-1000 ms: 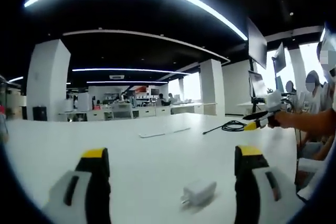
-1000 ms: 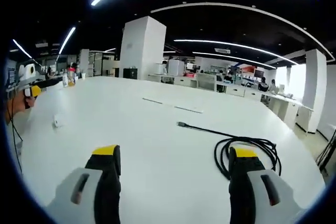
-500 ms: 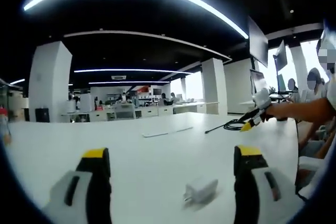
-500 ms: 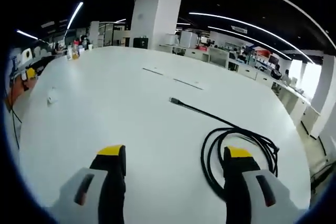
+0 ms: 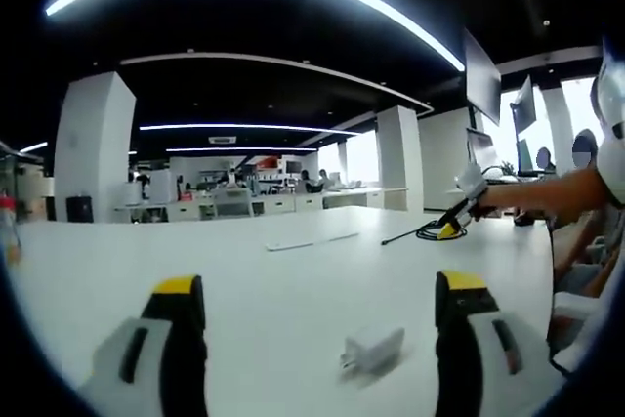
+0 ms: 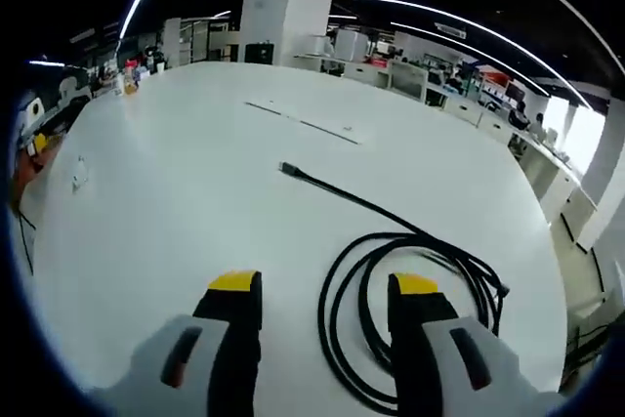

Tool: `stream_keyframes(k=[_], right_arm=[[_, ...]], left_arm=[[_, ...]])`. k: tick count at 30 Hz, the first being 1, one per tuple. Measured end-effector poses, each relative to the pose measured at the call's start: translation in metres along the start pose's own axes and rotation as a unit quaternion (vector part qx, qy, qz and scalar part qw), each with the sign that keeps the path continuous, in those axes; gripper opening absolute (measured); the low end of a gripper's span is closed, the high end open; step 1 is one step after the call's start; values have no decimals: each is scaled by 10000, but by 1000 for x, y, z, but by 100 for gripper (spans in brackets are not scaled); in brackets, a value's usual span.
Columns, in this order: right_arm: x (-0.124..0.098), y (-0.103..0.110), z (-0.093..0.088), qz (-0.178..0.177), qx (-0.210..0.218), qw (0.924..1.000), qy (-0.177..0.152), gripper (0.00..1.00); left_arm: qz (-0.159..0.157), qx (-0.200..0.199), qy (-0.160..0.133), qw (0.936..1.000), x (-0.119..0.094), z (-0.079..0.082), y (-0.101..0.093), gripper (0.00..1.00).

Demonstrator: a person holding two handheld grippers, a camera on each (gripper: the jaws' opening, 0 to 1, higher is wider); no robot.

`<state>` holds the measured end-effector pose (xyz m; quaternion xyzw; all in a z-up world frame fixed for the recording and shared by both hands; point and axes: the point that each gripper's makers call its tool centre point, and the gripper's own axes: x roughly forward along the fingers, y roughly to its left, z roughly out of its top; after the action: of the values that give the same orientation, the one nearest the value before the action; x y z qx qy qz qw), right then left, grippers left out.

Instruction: Plug the desk Type‑C cable into the charger adapter.

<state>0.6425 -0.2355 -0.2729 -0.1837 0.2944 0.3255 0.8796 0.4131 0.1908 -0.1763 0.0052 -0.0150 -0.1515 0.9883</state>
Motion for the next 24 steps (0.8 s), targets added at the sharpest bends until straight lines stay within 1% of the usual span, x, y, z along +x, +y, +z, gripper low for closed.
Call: stream_keyframes(k=[1,3,5,7,9,11,13,15,20,22,24], right_arm=[[2,0,-1,52,15,10000,53,44],[4,-3,-1,111,63,9999,30,38],[8,-9,-1,129,130,9998,24,35],[9,-8,-2,131,143,9998,31,33],[10,-7,-3,180,265,9995,74,31],[10,-4,-5,184,240,9995,124,30],[11,-2,-6,197,203,9995,170,26],[10,1,-5,206,230,9994,175,25],[13,-2,-6,224,305,9990,225,19],[14,-3,-6,254,349,9988,227,19],[15,0,-9,255,346,9986,314,19]], left_arm=[[0,1,-11,10000,0,0,0,98],[2,-9,-25,10000,1,1,1,98],[6,-2,-12,10000,0,0,1,98],[-5,-7,-1,10000,-1,0,0,98],[-7,-27,-20,10000,-2,0,0,98],[-16,-39,-25,10000,-2,0,-1,98],[-11,-42,-20,10000,-2,0,0,98],[-11,-48,-17,10000,-3,0,0,98],[-17,-65,-9,10000,-4,0,0,98],[-24,-53,-8,10000,-4,0,-1,98],[-18,-51,-11,10000,-4,0,0,98]])
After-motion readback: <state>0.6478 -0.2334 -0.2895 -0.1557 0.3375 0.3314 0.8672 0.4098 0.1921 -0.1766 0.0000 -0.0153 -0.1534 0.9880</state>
